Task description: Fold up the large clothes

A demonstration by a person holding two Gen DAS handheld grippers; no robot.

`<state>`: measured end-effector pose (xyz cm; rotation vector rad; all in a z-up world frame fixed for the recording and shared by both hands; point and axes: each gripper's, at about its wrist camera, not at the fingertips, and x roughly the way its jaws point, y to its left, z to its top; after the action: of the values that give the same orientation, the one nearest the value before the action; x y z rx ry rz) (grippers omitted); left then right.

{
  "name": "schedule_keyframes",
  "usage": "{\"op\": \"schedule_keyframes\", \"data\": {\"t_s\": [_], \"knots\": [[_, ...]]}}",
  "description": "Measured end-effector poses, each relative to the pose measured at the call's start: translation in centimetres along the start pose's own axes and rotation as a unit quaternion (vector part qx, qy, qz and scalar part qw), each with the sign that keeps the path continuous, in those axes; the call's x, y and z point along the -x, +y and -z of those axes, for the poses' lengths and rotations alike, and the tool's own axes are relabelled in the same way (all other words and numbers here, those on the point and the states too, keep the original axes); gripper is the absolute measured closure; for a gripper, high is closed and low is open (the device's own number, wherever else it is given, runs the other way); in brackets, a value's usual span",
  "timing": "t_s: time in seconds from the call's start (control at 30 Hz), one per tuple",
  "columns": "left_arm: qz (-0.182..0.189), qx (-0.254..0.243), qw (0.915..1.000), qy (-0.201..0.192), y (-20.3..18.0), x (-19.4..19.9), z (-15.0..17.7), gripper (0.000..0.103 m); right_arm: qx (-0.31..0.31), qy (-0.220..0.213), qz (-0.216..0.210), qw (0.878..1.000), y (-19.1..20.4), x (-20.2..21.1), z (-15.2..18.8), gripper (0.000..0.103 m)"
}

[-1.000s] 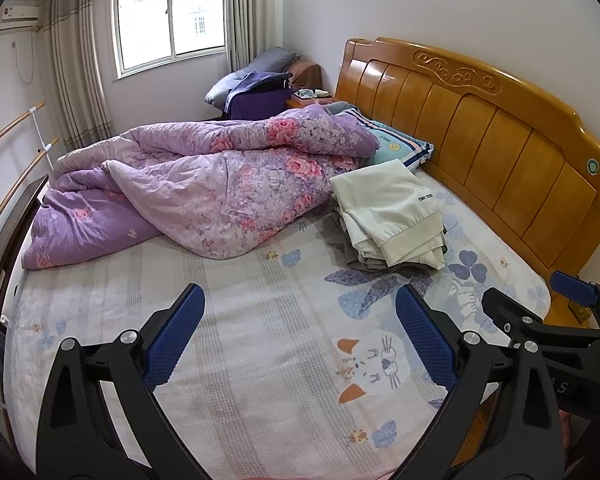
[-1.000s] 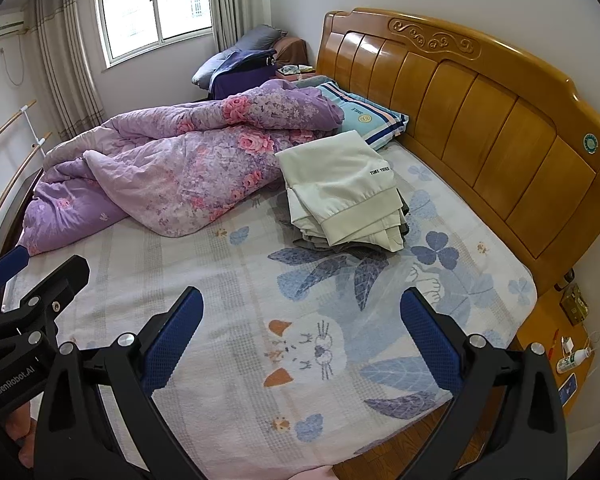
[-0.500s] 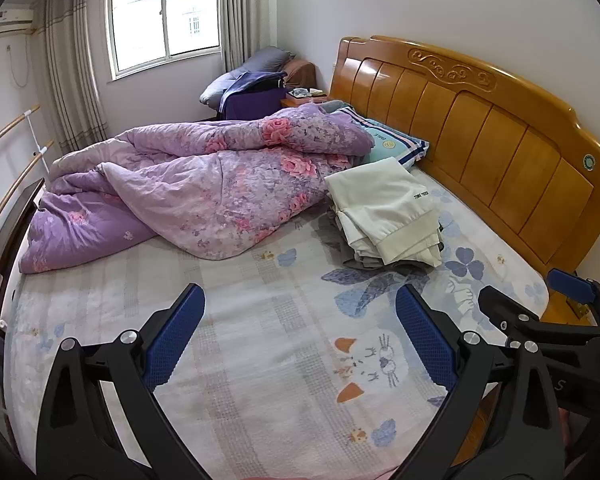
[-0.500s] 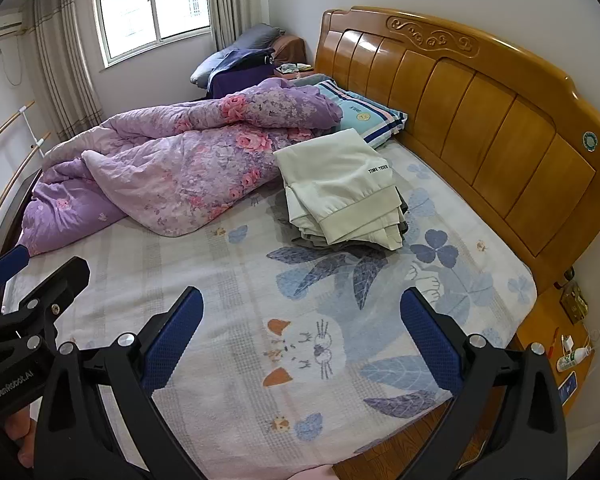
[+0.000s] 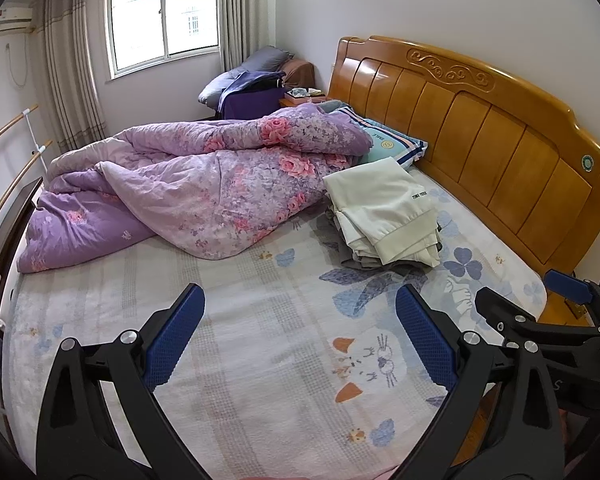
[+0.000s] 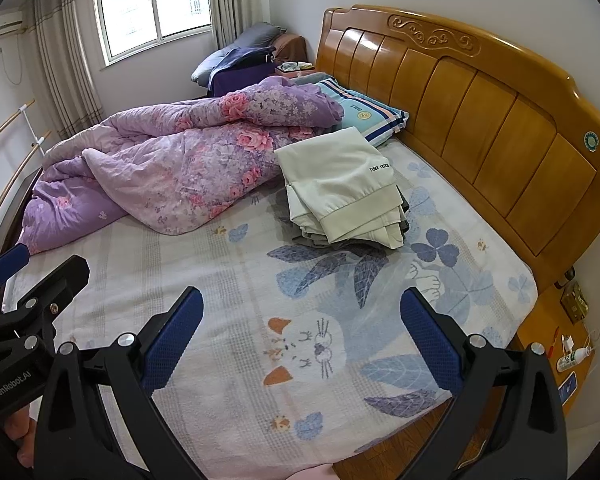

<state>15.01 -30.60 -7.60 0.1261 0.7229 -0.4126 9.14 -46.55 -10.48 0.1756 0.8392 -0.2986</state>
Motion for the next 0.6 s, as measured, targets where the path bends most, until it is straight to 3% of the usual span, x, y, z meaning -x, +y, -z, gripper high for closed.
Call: {"op": "schedule_keyframes", "data": {"t_s": [0.6], "knots": [[0.005,0.002,1.0,-0.004,-0.5,-0.4,-0.4,0.006,0.019,0.0,-0.003,1.0,1.3,-0.9,-1.0,0.008]]}}
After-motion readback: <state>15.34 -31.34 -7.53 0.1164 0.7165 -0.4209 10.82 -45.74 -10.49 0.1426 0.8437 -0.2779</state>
